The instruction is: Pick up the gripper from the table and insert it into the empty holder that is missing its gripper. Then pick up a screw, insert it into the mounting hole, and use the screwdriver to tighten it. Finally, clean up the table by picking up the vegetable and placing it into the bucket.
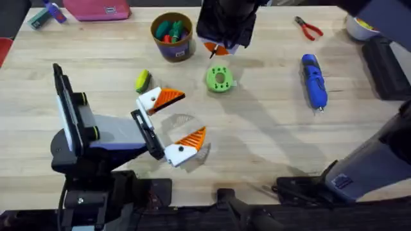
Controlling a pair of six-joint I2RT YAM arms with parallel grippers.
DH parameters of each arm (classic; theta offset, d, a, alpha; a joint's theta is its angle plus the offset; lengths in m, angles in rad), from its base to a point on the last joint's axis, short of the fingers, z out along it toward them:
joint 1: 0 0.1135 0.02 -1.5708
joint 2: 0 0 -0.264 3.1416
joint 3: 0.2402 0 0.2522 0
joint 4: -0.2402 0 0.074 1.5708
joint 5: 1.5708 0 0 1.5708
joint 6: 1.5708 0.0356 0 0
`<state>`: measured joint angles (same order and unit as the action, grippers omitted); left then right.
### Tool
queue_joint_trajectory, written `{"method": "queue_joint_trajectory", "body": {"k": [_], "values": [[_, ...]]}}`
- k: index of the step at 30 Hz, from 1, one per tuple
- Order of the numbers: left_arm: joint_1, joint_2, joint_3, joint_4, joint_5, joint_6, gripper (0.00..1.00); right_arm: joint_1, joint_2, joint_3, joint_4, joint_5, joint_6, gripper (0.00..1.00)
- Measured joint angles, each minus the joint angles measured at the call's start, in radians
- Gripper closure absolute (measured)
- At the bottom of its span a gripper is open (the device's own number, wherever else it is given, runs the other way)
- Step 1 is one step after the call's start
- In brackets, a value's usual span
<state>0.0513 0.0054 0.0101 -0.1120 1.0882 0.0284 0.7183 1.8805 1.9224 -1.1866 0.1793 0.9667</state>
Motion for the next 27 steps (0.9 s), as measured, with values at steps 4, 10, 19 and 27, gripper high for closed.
{"method": "queue_joint_trajectory", "body": {"k": [4,10,19,27], "values": [[0.000,0.000,0.000,0.000,0.000,0.000,0.015,0.016,0.000,0.002,-0.005,0.001,-0.015,0.996],[0.000,0.000,0.000,0.000,0.000,0.000,0.015,0.016,0.000,0.002,0.003,0.012,-0.110,0.996],[0.000,0.000,0.000,0.000,0.000,0.000,0.015,0.055,-0.077,0.004,0.023,0.016,-0.410,0.996],[0.000,0.000,0.000,0.000,0.000,0.000,0.016,0.131,-0.114,0.104,0.006,-0.005,-0.719,0.996]]}}
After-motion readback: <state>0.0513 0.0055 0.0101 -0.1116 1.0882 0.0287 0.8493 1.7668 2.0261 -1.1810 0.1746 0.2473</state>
